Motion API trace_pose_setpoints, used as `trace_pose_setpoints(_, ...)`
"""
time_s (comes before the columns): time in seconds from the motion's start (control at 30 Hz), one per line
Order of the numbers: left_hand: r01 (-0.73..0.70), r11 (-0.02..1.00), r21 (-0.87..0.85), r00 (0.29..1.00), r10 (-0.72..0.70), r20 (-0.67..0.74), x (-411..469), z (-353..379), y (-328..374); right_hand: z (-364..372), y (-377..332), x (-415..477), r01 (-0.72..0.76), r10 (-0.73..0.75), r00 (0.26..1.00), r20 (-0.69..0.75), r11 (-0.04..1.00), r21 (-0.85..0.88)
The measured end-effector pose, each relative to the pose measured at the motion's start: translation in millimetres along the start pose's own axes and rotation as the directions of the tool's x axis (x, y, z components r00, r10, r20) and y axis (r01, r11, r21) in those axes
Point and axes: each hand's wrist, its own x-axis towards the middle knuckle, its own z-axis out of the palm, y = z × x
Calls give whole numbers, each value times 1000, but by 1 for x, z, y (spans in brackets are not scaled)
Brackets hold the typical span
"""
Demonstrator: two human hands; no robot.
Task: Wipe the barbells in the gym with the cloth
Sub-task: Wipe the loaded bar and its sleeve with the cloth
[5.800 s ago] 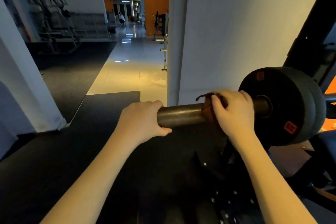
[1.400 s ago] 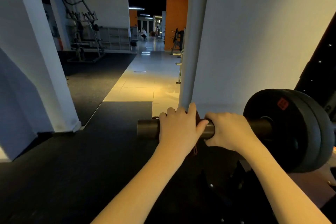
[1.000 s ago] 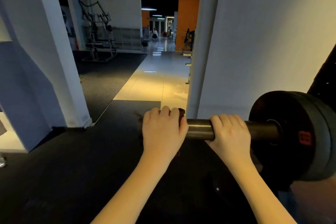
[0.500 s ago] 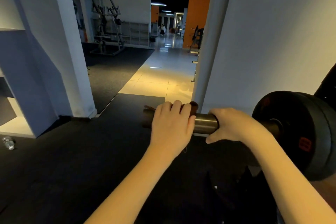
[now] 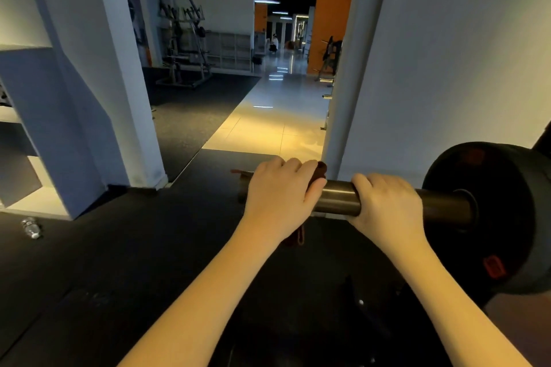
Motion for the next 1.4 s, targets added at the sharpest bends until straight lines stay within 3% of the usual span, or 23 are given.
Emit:
trace_pose_setpoints(0.1, 102, 995, -22, 994, -101, 43, 2, -8, -15, 8, -5, -6, -36, 32, 983, -180, 999, -16)
trace_pose_setpoints(0.2, 270, 963, -1, 961, -270, 56, 11, -11, -23, 12, -12, -10, -104, 97, 962, -255, 995, -12)
trace_pose_setpoints(0.37, 89, 995, -38, 995, -87, 44, 16, -6, 5, 10, -19, -8, -159, 161, 969, -188, 987, 23)
trace_pose_setpoints(0.43, 114, 989, -90, 986, -101, 131, 20, -11, -5, -5, -15, -6, -130, 130, 990, -47, 992, 7)
trace_pose_setpoints(0.5, 176, 980, -89, 971, -158, 180, 18, -16, -22, -28, -5, 6, -78, 66, 959, 274, 996, 34)
trace_pose_setpoints(0.57, 214, 974, -78, 966, -199, 165, 14, -17, -33, -41, 6, 28, -117, -4, 813, 583, 979, 169)
trace_pose_setpoints(0.6, 213, 975, -68, 967, -201, 154, 13, -16, -34, -43, 8, 37, -142, -43, 739, 673, 966, 217)
trace_pose_setpoints(0.63, 205, 977, -55, 970, -195, 143, 12, -14, -33, -43, 8, 43, -131, -79, 714, 696, 961, 244)
trace_pose_setpoints(0.9, 160, 987, -15, 981, -157, 113, 20, -6, -9, -27, 4, 25, 41, -81, 912, 402, 993, 107)
trace_pose_setpoints(1.03, 94, 995, -24, 995, -93, 32, 18, -3, 8, -2, -3, 6, 66, -67, 997, 40, 998, 16)
trace_pose_setpoints(1.1, 80, 996, -28, 996, -79, 29, 15, -7, 4, 11, -6, -1, 45, -44, 983, -177, 999, 1)
trace_pose_setpoints(1.2, 213, 977, -26, 966, -207, 156, 18, -19, -21, 22, -10, -6, 21, -46, 929, -368, 997, -72)
trace_pose_setpoints(1.3, 331, 942, 55, 925, -335, 180, 19, -20, -32, 29, -11, -7, -19, -18, 902, -432, 997, -81)
trace_pose_setpoints(1.4, 212, 968, 134, 975, -219, 39, 14, -9, -9, 26, -16, -10, -62, 43, 924, -379, 997, -38)
